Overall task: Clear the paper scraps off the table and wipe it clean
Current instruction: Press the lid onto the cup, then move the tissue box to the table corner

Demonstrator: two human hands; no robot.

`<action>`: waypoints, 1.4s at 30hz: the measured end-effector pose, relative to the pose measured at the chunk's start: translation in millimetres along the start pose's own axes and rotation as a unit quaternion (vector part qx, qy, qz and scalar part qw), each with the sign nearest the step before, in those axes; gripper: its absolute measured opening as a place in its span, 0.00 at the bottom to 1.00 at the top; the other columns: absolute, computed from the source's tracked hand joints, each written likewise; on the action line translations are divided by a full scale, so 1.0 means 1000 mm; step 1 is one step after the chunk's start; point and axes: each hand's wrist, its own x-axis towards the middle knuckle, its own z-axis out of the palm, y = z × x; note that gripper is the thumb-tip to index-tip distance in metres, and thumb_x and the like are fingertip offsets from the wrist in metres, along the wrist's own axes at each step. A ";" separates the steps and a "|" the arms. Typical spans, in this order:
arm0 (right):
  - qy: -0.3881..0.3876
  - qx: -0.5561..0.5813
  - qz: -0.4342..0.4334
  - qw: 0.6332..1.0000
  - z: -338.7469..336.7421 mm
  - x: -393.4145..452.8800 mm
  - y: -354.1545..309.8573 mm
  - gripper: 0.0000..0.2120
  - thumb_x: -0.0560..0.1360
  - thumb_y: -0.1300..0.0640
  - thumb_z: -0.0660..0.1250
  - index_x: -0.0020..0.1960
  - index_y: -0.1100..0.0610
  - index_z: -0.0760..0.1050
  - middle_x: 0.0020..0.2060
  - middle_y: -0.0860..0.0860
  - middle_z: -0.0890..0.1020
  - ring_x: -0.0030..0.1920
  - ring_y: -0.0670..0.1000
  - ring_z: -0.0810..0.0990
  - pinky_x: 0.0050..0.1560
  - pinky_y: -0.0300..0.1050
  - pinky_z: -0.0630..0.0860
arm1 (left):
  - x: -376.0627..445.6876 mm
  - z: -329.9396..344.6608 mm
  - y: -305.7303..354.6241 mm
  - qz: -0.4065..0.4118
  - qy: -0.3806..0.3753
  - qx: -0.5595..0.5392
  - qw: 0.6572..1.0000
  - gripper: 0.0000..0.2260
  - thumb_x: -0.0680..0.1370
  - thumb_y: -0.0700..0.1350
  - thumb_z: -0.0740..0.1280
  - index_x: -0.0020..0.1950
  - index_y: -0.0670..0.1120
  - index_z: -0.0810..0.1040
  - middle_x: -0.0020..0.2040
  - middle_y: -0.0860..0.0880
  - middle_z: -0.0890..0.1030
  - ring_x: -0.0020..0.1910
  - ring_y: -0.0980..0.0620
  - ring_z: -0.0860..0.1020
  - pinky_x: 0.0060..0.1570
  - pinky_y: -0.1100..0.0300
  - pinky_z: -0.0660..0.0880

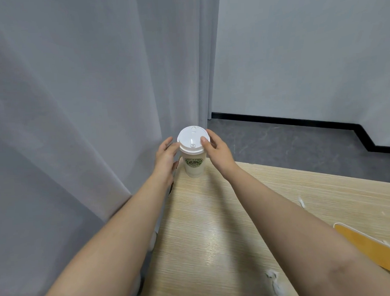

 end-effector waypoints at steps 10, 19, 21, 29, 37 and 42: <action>-0.005 -0.008 0.010 1.000 -0.013 -0.026 -0.011 0.29 0.76 0.42 0.63 0.74 0.49 0.60 0.72 0.49 0.66 0.71 0.50 0.65 0.71 0.52 0.65 | -0.025 0.000 -0.005 0.017 0.010 0.043 0.999 0.21 0.78 0.46 0.65 0.71 0.50 0.66 0.69 0.51 0.70 0.65 0.54 0.69 0.59 0.56 0.67; 0.012 -0.059 0.016 0.998 -0.062 -0.083 0.006 0.28 0.77 0.44 0.63 0.74 0.49 0.60 0.73 0.49 0.65 0.71 0.50 0.65 0.67 0.44 0.63 | -0.076 0.017 -0.034 -0.015 -0.005 0.081 0.997 0.18 0.79 0.46 0.63 0.69 0.51 0.68 0.68 0.51 0.71 0.64 0.52 0.70 0.57 0.54 0.66; 0.020 -0.070 0.018 0.997 -0.078 -0.100 0.013 0.28 0.77 0.44 0.63 0.74 0.49 0.60 0.72 0.49 0.66 0.71 0.50 0.66 0.66 0.43 0.63 | -0.090 0.028 -0.042 -0.018 -0.022 0.105 0.994 0.18 0.78 0.47 0.63 0.68 0.52 0.69 0.67 0.52 0.72 0.63 0.52 0.71 0.56 0.55 0.67; 0.050 -0.101 0.029 0.993 -0.154 -0.166 0.034 0.26 0.77 0.46 0.63 0.73 0.49 0.62 0.71 0.49 0.67 0.70 0.51 0.67 0.68 0.45 0.64 | -0.154 0.099 -0.080 -0.021 -0.096 0.156 0.983 0.17 0.78 0.46 0.64 0.68 0.50 0.70 0.64 0.50 0.73 0.62 0.51 0.71 0.54 0.57 0.67; 0.087 -0.160 0.031 0.983 -0.248 -0.234 0.057 0.25 0.77 0.46 0.63 0.72 0.49 0.65 0.71 0.47 0.68 0.70 0.49 0.66 0.66 0.43 0.64 | -0.212 0.165 -0.128 -0.017 -0.162 0.243 0.956 0.21 0.79 0.46 0.64 0.71 0.46 0.68 0.67 0.46 0.72 0.66 0.49 0.70 0.62 0.56 0.66; 0.124 -0.204 0.063 0.969 -0.307 -0.270 0.086 0.26 0.77 0.47 0.65 0.72 0.52 0.65 0.71 0.49 0.68 0.71 0.51 0.66 0.69 0.45 0.62 | -0.239 0.199 -0.158 -0.022 -0.190 0.309 0.932 0.24 0.79 0.46 0.64 0.73 0.48 0.64 0.72 0.44 0.66 0.69 0.47 0.67 0.64 0.54 0.65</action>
